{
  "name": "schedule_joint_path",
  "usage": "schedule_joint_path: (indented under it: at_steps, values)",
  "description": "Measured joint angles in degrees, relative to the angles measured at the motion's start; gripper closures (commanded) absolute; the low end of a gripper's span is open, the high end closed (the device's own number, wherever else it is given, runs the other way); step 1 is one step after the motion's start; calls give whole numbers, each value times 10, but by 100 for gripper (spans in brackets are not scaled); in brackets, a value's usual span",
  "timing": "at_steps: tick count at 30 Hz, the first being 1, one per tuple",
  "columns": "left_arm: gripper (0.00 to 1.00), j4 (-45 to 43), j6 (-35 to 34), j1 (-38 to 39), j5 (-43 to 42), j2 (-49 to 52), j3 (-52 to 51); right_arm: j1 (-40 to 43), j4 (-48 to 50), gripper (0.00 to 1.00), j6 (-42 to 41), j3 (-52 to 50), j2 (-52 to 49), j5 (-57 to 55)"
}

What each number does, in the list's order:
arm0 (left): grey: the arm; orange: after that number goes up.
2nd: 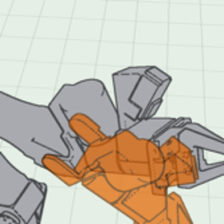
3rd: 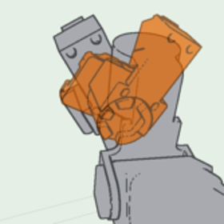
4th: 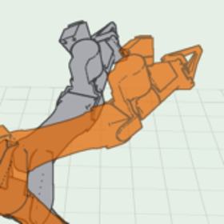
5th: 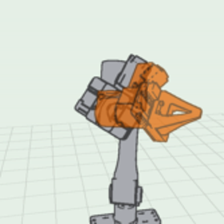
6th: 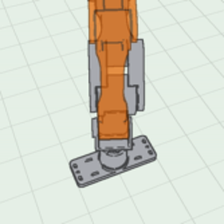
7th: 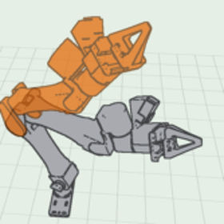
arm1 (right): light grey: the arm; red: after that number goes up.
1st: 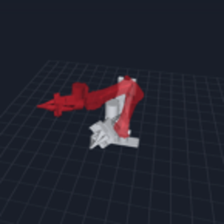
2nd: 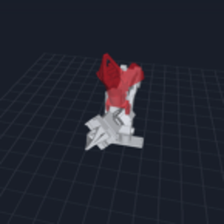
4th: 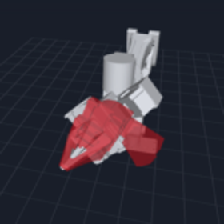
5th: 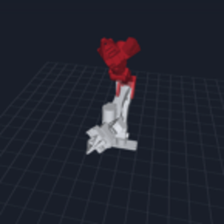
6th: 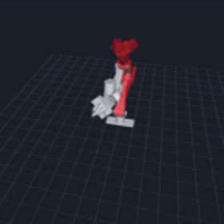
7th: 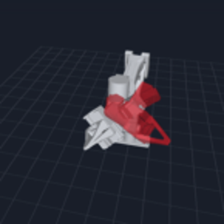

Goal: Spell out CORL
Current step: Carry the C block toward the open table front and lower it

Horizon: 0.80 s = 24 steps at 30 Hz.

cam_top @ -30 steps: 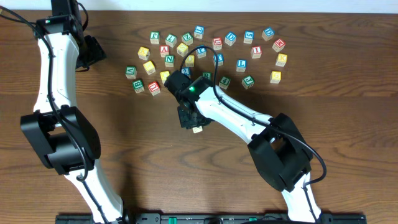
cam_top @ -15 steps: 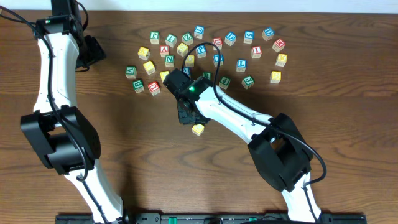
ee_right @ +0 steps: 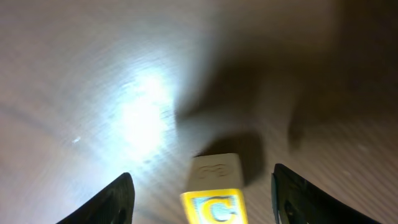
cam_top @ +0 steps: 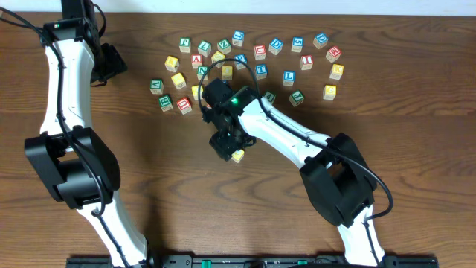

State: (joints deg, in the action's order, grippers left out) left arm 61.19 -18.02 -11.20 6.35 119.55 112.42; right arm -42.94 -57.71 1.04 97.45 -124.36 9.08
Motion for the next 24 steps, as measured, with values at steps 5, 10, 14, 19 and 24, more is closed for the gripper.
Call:
schedule_joint_path:
  at_steps: [5, 10, 14, 19, 24]
  values:
    - [21, 5, 0, 0, 0, 0, 0, 0, -3, 30, 62, 0, 0, 29]
    - [21, 7, 0, 0, 0, 0, 0, 0, -3, 28, 76, -2, 0, 30]
    - [21, 7, 0, 0, 0, 0, 0, 0, 1, 28, 82, -15, 0, 29]
    - [21, 8, 0, 0, 0, 0, 0, 0, 2, 31, 85, -20, 0, 30]
    - [21, 7, 0, 0, 0, 0, 0, 0, 2, 45, 85, -20, 0, 29]
